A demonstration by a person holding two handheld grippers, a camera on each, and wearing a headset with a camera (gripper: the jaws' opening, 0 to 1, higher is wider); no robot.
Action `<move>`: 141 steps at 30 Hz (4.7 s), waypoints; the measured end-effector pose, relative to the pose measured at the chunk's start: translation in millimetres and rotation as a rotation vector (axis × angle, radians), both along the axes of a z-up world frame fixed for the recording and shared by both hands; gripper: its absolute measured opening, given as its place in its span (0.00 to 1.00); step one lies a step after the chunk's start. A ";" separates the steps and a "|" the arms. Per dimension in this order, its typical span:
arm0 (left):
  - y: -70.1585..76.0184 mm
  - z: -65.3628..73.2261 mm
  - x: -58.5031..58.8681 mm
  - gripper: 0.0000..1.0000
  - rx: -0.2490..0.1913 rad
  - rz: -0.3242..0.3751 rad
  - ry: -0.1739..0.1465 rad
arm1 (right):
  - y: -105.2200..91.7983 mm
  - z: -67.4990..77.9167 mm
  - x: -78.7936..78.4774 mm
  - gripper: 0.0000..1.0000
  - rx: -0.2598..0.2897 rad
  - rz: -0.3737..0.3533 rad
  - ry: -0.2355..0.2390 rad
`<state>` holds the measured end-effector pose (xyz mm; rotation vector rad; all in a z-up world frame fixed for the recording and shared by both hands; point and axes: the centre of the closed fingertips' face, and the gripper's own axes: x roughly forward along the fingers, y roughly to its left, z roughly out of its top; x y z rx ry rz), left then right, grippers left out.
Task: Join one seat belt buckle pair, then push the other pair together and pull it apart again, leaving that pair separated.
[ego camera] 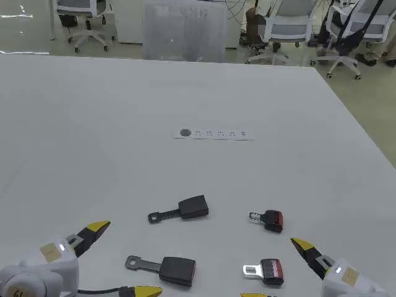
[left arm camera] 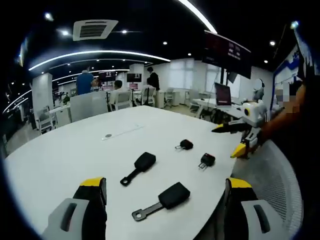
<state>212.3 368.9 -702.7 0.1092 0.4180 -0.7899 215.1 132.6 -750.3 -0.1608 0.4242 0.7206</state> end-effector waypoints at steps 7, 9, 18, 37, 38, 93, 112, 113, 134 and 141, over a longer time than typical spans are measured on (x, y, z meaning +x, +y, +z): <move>1.9 -3.9 -6.2 1.00 0.001 0.007 0.016 | -0.8 -5.0 -6.3 0.96 -0.003 0.000 0.014; 1.7 -4.2 -7.6 1.00 0.002 0.008 0.019 | -1.4 -5.6 -7.3 0.96 -0.002 -0.001 0.018; -1.2 -3.0 -8.6 1.00 0.000 0.001 0.025 | -3.3 -7.8 -10.8 0.96 -0.002 -0.006 0.023; 1.0 -2.5 -5.1 1.00 0.004 -0.004 0.020 | -3.1 -8.5 -9.1 0.94 0.002 -0.004 0.020; 1.1 -2.3 -4.7 1.00 0.003 -0.004 0.020 | -3.1 -8.2 -8.6 0.94 0.003 -0.004 0.019; -10.9 -25.2 10.4 0.98 0.061 -0.082 0.083 | -24.4 -26.1 -0.3 0.92 -0.056 0.085 0.079; -21.7 -54.4 21.6 0.94 0.126 -0.192 0.126 | -25.7 -48.6 18.3 0.89 -0.117 0.222 0.137; -21.9 -56.3 22.5 0.94 0.131 -0.195 0.131 | -24.7 -49.5 19.2 0.89 -0.119 0.230 0.142; -44.9 -101.8 42.7 0.89 0.206 -0.314 0.183 | -24.9 -93.1 26.0 0.84 -0.183 0.400 0.271; -56.4 -122.8 41.1 0.77 0.229 -0.394 0.227 | -24.3 -102.2 27.9 0.79 -0.218 0.460 0.299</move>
